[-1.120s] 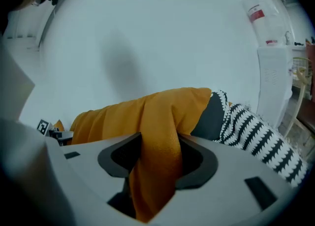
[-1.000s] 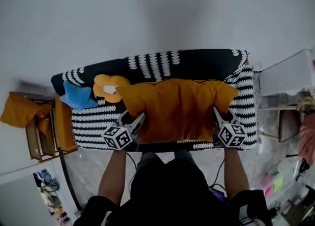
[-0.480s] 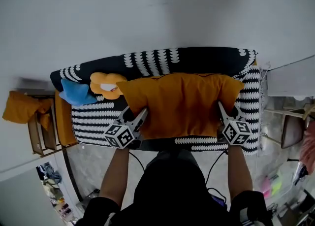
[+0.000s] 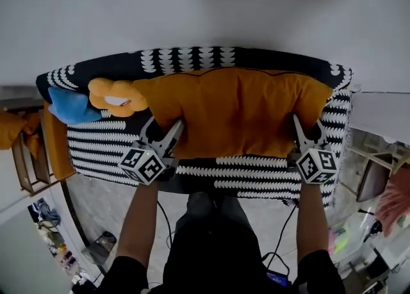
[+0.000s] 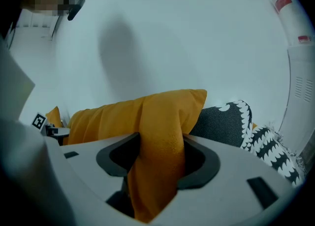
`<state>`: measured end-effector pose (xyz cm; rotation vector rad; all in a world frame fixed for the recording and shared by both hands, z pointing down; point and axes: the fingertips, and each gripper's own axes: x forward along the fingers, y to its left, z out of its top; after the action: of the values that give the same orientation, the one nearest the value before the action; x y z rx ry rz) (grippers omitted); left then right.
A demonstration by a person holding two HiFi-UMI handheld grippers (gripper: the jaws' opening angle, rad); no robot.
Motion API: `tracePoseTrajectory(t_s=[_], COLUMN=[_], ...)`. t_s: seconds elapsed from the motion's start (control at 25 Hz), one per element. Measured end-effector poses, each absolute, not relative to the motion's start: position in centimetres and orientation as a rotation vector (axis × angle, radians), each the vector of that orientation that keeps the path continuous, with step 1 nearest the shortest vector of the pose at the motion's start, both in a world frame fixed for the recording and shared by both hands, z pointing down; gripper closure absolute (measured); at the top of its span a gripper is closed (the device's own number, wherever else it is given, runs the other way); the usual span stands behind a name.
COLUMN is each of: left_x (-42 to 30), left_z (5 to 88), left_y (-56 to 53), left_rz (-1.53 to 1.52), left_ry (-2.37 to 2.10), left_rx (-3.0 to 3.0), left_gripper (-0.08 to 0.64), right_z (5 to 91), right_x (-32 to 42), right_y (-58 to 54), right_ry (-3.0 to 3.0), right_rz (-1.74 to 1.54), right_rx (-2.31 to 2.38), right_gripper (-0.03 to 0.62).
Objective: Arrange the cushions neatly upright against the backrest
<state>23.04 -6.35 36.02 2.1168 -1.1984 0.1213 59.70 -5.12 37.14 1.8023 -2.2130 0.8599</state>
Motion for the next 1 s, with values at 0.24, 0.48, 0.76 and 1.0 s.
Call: tracePoseTrajectory(t_s=[0.24, 0.48, 0.76, 1.0], left_x=[23.7, 20.8, 22.6, 22.3], left_z=[39.1, 41.6, 44.8, 46.1], left_y=[-8.6, -9.6, -10.1, -10.0], left_rz=[0.100, 0.128, 0.075, 0.109], left_ry=[-1.172, -1.188, -1.259, -1.269], left_rx=[2.168, 2.206, 2.169, 2.138], left_gripper=[0.259, 0.250, 0.184, 0.184], right_z=[39.9, 41.1, 44.0, 45.6], right_x=[60.7, 58.5, 62.3, 62.0], right_y=[-6.8, -6.0, -5.7, -5.8], right_ry=[-2.228, -2.253, -2.246, -2.186], right_rz=[0.770, 0.679, 0.674, 0.691], right_rx=[1.835, 1.909, 2.024, 2.033], right_gripper=[0.337, 0.312, 0.250, 0.250])
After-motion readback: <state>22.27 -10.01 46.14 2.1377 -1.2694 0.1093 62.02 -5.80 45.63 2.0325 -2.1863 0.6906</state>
